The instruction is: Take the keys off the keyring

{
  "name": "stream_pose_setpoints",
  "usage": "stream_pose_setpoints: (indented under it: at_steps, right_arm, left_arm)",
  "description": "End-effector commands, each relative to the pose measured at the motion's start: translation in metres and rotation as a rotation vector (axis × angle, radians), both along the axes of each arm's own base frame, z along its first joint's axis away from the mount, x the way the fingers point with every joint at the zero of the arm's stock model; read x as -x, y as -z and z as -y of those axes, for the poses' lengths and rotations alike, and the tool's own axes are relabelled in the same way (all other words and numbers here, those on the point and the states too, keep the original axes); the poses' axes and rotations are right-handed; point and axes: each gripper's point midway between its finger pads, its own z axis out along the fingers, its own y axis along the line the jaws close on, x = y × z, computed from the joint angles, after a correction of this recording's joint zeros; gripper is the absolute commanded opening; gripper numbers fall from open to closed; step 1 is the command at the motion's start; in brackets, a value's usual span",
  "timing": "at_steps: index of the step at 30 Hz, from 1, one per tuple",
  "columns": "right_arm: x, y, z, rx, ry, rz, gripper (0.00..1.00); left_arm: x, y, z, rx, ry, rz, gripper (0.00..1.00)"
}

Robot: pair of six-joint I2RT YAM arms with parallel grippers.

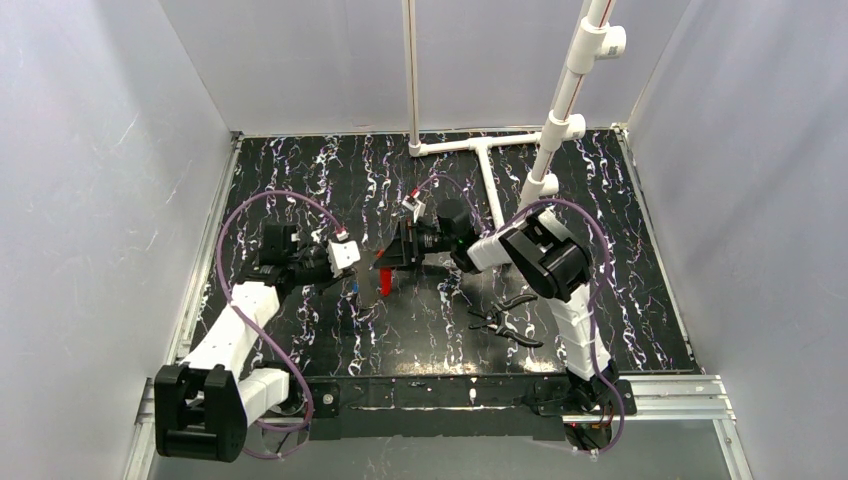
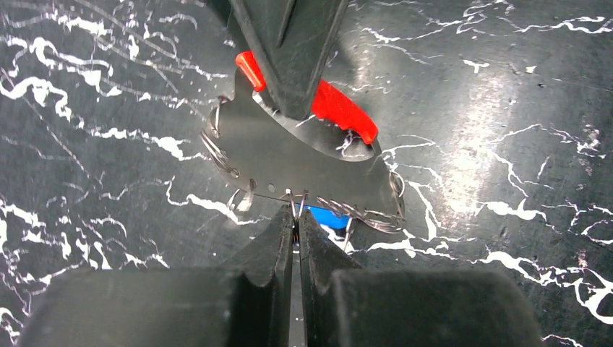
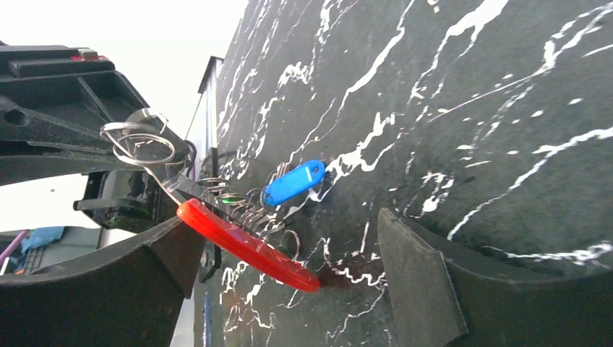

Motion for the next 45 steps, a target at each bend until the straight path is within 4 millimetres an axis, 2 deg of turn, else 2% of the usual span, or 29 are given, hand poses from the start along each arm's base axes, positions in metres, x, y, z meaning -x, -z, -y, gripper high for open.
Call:
stream_pose_setpoints:
  at_steps: [1, 5, 8, 11, 15, 16, 17, 18, 19, 20, 21, 25, 26, 30, 31, 33, 36, 40, 45]
  right_arm:
    - [0.022, -0.017, -0.008, -0.122, -0.062, 0.032, 0.93]
    - [0.040, -0.033, -0.007, -0.204, -0.089, 0.027, 0.83]
    - [0.045, -0.044, -0.005, -0.237, -0.096, 0.045, 0.72]
    - [0.045, -0.054, -0.003, -0.252, -0.081, 0.066, 0.51]
    - [0.042, -0.070, -0.005, -0.234, -0.061, 0.113, 0.23]
    - [0.040, -0.071, -0.006, -0.211, -0.053, 0.124, 0.14]
    - [0.038, -0.071, -0.007, -0.180, -0.047, 0.131, 0.02]
    - [0.036, -0.068, -0.007, -0.132, -0.044, 0.128, 0.01]
    - [0.033, -0.065, -0.007, -0.079, -0.042, 0.129, 0.01]
    - [0.030, -0.060, -0.006, -0.016, -0.045, 0.132, 0.01]
    - [0.030, -0.057, -0.003, 0.044, -0.055, 0.139, 0.01]
    - [0.027, -0.054, 0.014, 0.243, -0.086, 0.196, 0.01]
    - [0.025, -0.054, 0.017, 0.281, -0.086, 0.220, 0.01]
    - [0.023, -0.052, 0.041, 0.466, -0.114, 0.256, 0.01]
    - [0.018, -0.057, 0.041, 0.477, -0.122, 0.289, 0.01]
    - [0.021, -0.060, 0.049, 0.540, -0.157, 0.291, 0.01]
    - [0.021, -0.070, 0.053, 0.580, -0.201, 0.307, 0.01]
    - [0.022, -0.085, 0.054, 0.587, -0.231, 0.314, 0.01]
    - [0.019, -0.103, 0.052, 0.584, -0.260, 0.359, 0.01]
  left_arm:
    - [0.000, -0.016, 0.014, 0.060, 0.118, 0.131, 0.00]
    - [-0.014, -0.016, 0.008, 0.076, 0.031, 0.095, 0.00]
    - [-0.022, -0.016, -0.001, 0.087, -0.022, 0.082, 0.00]
    - [-0.022, -0.015, -0.006, 0.101, -0.050, 0.059, 0.00]
    - [-0.008, -0.013, -0.004, 0.120, -0.032, 0.041, 0.00]
    - [-0.003, -0.013, -0.002, 0.127, -0.026, 0.033, 0.00]
    - [0.001, -0.012, -0.001, 0.134, -0.027, 0.017, 0.00]
    - [0.004, -0.013, -0.001, 0.141, -0.037, 0.003, 0.01]
    - [0.008, -0.014, 0.000, 0.153, -0.048, -0.021, 0.12]
    - [0.007, -0.017, -0.008, 0.171, -0.090, -0.045, 0.32]
    - [0.008, -0.023, -0.011, 0.199, -0.113, -0.071, 0.47]
    - [0.013, -0.049, -0.030, 0.320, -0.206, -0.176, 0.89]
    - [0.011, -0.054, -0.039, 0.346, -0.250, -0.185, 0.95]
    - [0.012, -0.067, -0.059, 0.457, -0.370, -0.216, 0.98]
    - [0.013, -0.065, -0.062, 0.467, -0.393, -0.225, 0.98]
    - [0.020, -0.061, -0.063, 0.479, -0.405, -0.225, 0.98]
    - [0.031, -0.053, -0.055, 0.480, -0.364, -0.189, 0.98]
    - [0.050, -0.044, -0.037, 0.506, -0.226, -0.084, 0.98]
    - [0.061, -0.028, -0.021, 0.513, -0.085, 0.005, 0.98]
